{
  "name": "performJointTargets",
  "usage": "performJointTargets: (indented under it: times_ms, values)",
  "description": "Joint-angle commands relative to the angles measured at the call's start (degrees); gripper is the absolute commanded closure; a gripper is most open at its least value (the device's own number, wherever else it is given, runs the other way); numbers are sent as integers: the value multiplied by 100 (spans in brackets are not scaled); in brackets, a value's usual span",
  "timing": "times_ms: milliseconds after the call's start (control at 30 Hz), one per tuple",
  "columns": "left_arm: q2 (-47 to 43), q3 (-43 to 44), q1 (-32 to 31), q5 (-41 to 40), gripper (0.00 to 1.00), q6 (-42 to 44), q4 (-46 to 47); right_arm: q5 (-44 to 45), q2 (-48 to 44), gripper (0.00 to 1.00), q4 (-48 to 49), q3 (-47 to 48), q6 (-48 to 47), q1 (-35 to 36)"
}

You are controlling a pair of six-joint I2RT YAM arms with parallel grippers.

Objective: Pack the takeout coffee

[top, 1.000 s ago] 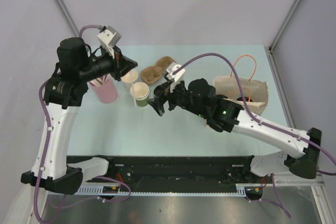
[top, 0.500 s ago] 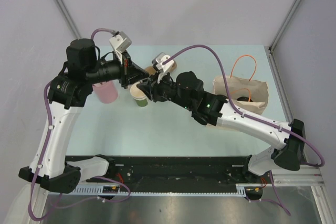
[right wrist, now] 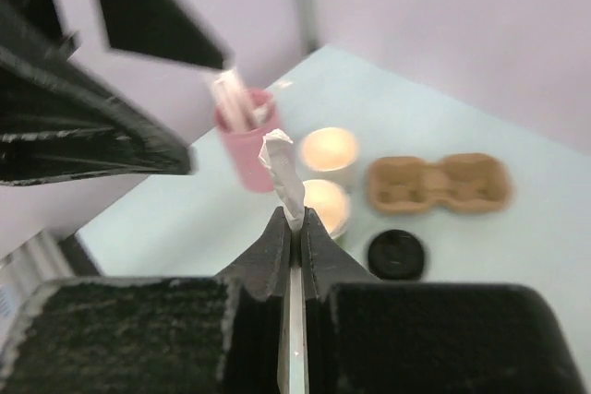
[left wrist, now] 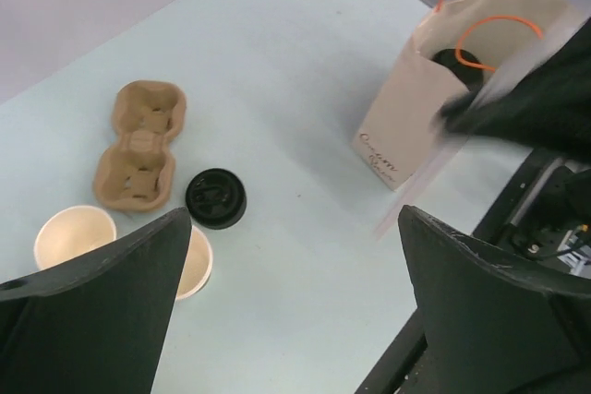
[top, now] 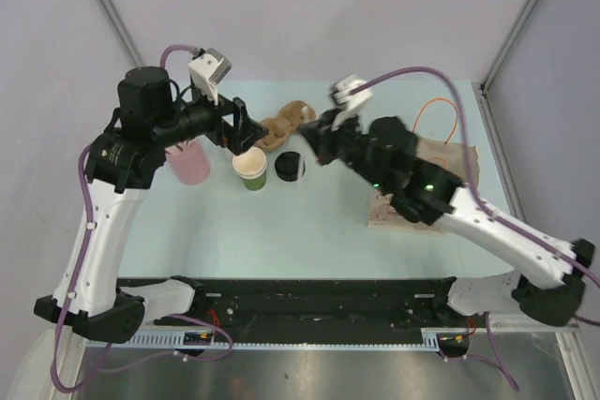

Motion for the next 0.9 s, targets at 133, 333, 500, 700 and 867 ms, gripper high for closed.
performJointTargets:
  times_ms: [133,333,500,700,867]
  values:
    - [-18,-300,-18,-616,0,272,26,1927,-2037,100,-1550,139,76,-1071]
    - [0,-581,-18,-880,0,527,52,1858,-2488,100,-2192,8,419,-1942]
    - [96,-1310,-10,-1398,0,808,236,1498,-2480,100,-2176,-616,788,-2302]
    - [88,-1873,122,-1495,0,949,368,900,-2269,100,-1701,-1153,745,-2610]
    - [9,-2137,140,-1469,0,1011,465,645,-2199,100,-1411,-1574,929,-2654]
